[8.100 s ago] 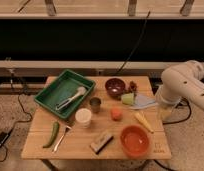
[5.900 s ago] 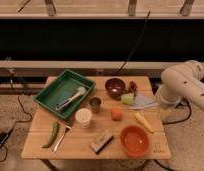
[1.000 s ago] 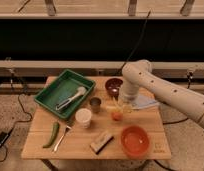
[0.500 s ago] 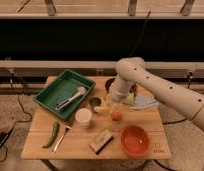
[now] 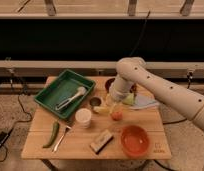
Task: Place banana in paper cup
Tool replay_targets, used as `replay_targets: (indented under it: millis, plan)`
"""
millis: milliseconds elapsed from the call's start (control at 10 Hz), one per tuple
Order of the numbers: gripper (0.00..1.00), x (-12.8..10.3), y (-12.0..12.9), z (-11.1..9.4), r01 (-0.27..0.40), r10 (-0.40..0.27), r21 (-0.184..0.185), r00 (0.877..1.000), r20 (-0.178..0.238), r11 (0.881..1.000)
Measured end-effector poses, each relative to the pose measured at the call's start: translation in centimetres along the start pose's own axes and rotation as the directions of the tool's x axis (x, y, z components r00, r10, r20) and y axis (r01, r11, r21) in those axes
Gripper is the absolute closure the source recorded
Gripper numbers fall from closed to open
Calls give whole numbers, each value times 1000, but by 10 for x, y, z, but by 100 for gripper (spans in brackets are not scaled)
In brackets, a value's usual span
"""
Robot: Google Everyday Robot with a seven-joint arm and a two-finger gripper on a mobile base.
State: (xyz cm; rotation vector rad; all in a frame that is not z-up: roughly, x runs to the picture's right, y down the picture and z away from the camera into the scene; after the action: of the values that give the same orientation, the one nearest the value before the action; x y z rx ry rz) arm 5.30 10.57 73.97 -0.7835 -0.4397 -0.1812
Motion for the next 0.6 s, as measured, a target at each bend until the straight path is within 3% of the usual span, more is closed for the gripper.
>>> replay_targets:
  millis: [300, 600]
  plan:
    - [100, -10, -9, 4, 42, -42, 11, 999, 20, 999]
    - [100, -58, -33, 22, 117, -118, 12, 992, 51, 993]
